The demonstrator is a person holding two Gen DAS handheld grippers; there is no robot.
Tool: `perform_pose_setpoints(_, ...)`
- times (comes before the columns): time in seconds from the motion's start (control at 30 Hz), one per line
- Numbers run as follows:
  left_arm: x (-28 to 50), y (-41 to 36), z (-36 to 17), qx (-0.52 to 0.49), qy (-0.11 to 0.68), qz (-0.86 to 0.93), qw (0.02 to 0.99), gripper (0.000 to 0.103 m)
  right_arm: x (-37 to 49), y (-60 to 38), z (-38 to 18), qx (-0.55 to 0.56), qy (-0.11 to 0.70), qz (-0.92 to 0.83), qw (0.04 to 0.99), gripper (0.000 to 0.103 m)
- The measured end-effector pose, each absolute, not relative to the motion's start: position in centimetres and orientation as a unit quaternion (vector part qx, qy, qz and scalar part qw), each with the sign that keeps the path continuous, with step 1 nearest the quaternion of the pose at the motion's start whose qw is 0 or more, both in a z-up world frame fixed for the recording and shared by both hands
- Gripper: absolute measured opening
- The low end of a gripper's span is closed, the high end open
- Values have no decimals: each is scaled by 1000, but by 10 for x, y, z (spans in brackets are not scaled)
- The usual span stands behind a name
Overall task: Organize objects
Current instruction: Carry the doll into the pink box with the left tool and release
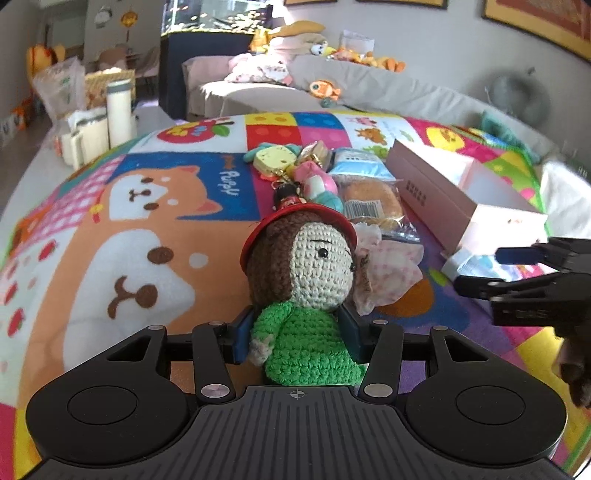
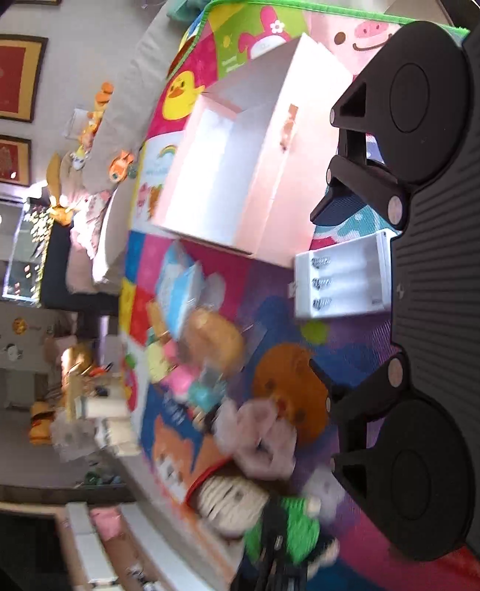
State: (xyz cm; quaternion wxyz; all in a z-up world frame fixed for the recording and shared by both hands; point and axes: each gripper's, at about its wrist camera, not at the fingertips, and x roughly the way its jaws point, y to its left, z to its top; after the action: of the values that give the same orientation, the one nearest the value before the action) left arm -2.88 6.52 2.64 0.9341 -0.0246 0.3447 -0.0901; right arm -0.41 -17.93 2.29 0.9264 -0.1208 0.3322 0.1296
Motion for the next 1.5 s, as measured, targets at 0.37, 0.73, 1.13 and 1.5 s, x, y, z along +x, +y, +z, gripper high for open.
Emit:
perform_pose_setpoints(0.37, -63, 53, 44, -11, 359, -137, 923, 47, -50, -225, 35, -81, 352, 189, 913, 47)
perform_pose_setpoints(0.73, -37, -18, 135, -32, 305, -235, 922, 46, -106, -283, 74, -22, 264, 165, 950, 47)
perform_pose_setpoints(1.13, 117, -132, 80, -150, 298, -173, 927, 46, -87, -315, 55, 14, 273, 111, 955, 47)
perform_pose_setpoints(1.5, 29, -33, 95, -127, 240, -187, 944, 46, -60, -329, 77, 26, 247, 78, 966, 47)
